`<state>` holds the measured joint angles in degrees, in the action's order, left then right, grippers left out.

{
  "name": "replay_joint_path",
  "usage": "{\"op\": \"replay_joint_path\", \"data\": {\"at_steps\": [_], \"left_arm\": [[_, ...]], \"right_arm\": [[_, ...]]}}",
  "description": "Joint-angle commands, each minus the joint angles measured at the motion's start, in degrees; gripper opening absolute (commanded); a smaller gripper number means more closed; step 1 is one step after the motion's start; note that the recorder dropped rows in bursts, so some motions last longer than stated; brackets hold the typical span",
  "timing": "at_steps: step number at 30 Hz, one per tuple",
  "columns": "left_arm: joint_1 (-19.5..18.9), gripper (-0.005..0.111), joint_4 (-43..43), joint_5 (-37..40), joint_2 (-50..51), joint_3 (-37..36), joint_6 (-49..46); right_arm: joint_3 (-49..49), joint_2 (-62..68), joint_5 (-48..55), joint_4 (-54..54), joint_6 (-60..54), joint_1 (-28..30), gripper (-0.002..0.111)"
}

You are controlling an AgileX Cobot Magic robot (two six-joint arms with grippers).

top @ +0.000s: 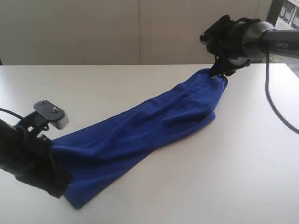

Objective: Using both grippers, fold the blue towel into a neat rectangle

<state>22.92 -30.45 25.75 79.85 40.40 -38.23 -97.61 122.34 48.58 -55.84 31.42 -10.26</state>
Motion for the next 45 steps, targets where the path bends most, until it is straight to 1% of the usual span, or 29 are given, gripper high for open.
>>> {"op": "replay_joint_path", "data": {"at_steps": [1, 2, 3, 4, 7, 10, 14, 17, 21, 23, 26, 28, 32, 35, 37, 39, 40, 45], "left_arm": [[4.02, 0.000, 4.60, -3.03, 6.33, 3.72, 2.48], [4.02, 0.000, 5.28, -5.33, 7.63, 4.65, 4.93], [4.02, 0.000, 5.28, -7.15, 8.53, 5.10, 6.05], [4.15, 0.000, 5.18, -8.75, 9.59, 5.07, 6.96], [5.41, 0.000, 5.33, -6.66, 12.74, 5.07, 6.96], [6.36, 0.000, 5.72, -5.99, 15.59, 5.07, 6.96], [6.36, 0.000, 8.13, -2.57, 16.94, 4.96, 6.96], [6.36, 0.000, 9.96, 1.12, 17.02, 4.96, 6.96], [6.36, 0.000, 12.67, 9.18, 17.02, 4.96, 7.08], [6.36, 0.000, 14.66, 12.05, 17.02, 4.96, 9.56], [6.36, 0.000, 18.18, 15.69, 17.02, 4.96, 14.47], [6.36, 0.000, 20.36, 19.65, 17.02, 4.96, 15.02], [6.36, 0.000, 26.65, 30.66, 16.81, 4.96, 18.01], [6.36, 0.000, 28.66, 35.94, 16.59, 4.74, 19.09], [6.36, 0.000, 29.36, 37.61, 16.59, 4.61, 19.09], [6.36, 0.000, 29.69, 36.63, 15.76, 4.61, 19.37], [6.36, 0.000, 29.21, 34.67, 14.72, 4.72, 19.54], [6.36, 0.000, 25.14, 17.33, 6.31, 5.59, 21.85]], "right_arm": [[0.67, -6.66, 2.67, 37.92, -29.53, -0.08, 0.020], [2.01, -9.03, 4.13, 42.44, -31.85, -0.08, 0.009], [3.69, -12.05, 4.24, 43.70, -31.75, -0.08, 0.000], [6.52, -16.15, 3.82, 43.81, -31.42, -0.08, 0.000], [15.20, -27.64, 0.87, 44.32, -31.42, -0.08, 0.000], [23.11, -39.59, -1.99, 47.48, -31.42, -0.08, 0.000], [27.49, -46.98, -1.99, 47.66, -31.42, -0.08, 0.000], [30.21, -51.87, -1.99, 47.66, -31.42, -0.08, 0.000], [32.38, -56.09, -1.99, 47.66, -31.42, -0.08, 0.000], [33.27, -57.30, -1.99, 47.66, -31.42, -0.08, 0.000], [34.44, -58.33, -1.99, 47.66, -31.42, -0.08, 0.000], [35.11, -58.86, -1.88, 47.66, -31.42, -0.08, 0.000], [35.90, -59.38, -2.12, 47.66, -31.42, -0.08, 0.000], [36.12, -59.56, -2.23, 47.66, -31.42, -0.08, 0.000], [36.12, -59.63, -2.05, 47.73, -31.42, -0.08, 0.000], [36.12, -59.59, -1.94, 47.89, -31.42, -0.08, 0.000], [36.12, -59.59, -1.94, 47.89, -31.42, -0.08, 0.000], [36.12, -59.59, -2.61, 48.15, -31.42, -0.08, 0.000]]}}
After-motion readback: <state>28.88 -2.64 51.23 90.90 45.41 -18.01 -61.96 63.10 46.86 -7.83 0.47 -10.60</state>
